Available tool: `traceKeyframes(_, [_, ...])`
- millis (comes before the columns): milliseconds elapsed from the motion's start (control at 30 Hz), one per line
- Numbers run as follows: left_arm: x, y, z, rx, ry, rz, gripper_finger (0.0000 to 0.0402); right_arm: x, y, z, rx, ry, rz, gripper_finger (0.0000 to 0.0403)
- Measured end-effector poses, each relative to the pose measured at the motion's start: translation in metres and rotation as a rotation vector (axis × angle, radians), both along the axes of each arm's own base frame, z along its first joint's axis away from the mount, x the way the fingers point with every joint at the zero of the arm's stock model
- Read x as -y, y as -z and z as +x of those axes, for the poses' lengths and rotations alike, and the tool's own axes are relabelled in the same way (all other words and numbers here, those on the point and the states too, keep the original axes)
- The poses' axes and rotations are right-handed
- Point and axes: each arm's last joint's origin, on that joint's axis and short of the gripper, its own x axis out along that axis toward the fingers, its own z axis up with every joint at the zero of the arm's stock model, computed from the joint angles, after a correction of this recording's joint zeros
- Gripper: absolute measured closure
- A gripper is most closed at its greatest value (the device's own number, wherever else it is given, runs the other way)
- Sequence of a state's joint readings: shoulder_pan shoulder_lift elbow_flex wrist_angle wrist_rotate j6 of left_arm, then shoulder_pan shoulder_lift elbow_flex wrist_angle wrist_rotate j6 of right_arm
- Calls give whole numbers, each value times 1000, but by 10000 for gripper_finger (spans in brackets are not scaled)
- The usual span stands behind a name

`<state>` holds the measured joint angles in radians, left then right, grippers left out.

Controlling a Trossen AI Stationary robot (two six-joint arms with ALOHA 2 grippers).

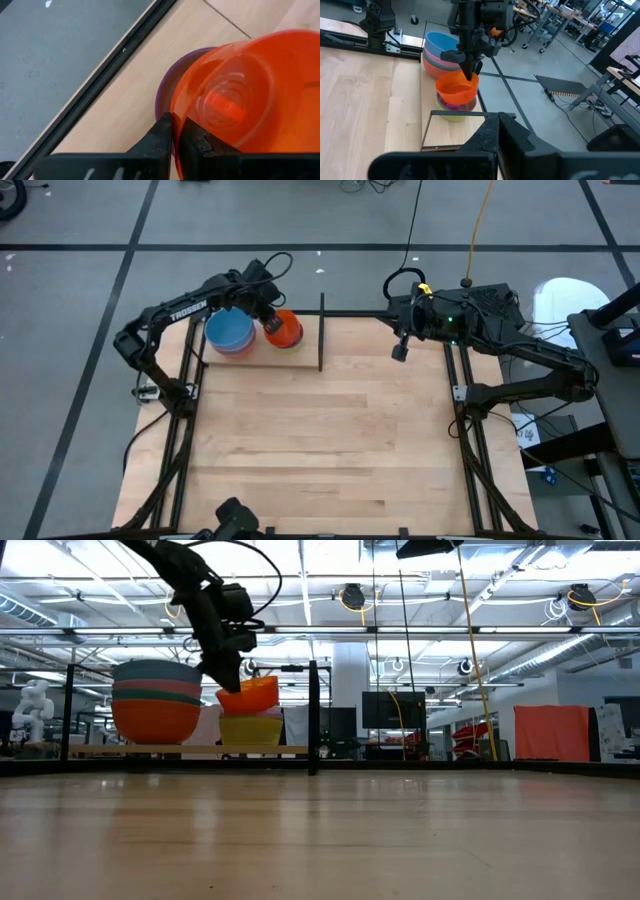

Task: Place and stack bowls onto a shelf
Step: Stack the transparent orange bowl on top of the transparent violet bowl on the shelf, then return to Home position

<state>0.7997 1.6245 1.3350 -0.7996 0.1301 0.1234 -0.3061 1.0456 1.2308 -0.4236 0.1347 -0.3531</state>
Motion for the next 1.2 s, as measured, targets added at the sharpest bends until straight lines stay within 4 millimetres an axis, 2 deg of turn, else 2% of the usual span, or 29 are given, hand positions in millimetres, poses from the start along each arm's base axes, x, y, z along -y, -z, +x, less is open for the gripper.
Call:
traceKeyframes(200, [0, 0, 1, 2, -20, -1, 347, 0, 0, 0, 0, 0, 0, 403])
traceKeyframes(400, [0, 0, 1, 8, -26, 1, 332, 0, 0, 0, 0, 0, 0, 403])
traceKeyframes(533, [-1, -12, 2, 30, -29, 20, 331, 0, 0, 0, 0, 0, 0, 403])
traceKeyframes(633, [0, -42, 4, 58, -29, 41, 331, 0, 0, 0, -9, -8, -23, 403])
traceKeyframes(800, [14, -113, 6, 134, -1, 93, 330, -4, -9, -14, 23, -15, -61, 403])
traceKeyframes(900, [28, -151, 3, 194, 13, 133, 338, -10, -17, -31, 57, -14, -71, 403])
traceKeyframes(1000, [44, -184, -6, 220, 59, 177, 370, -16, -25, -52, 104, -13, -86, 403])
traceKeyframes(1067, [54, -201, -14, 224, 81, 189, 392, -22, -31, -68, 143, -11, -97, 403])
traceKeyframes(1200, [75, -225, -34, 221, 96, 191, 394, -30, -35, -96, 173, -9, -97, 403])
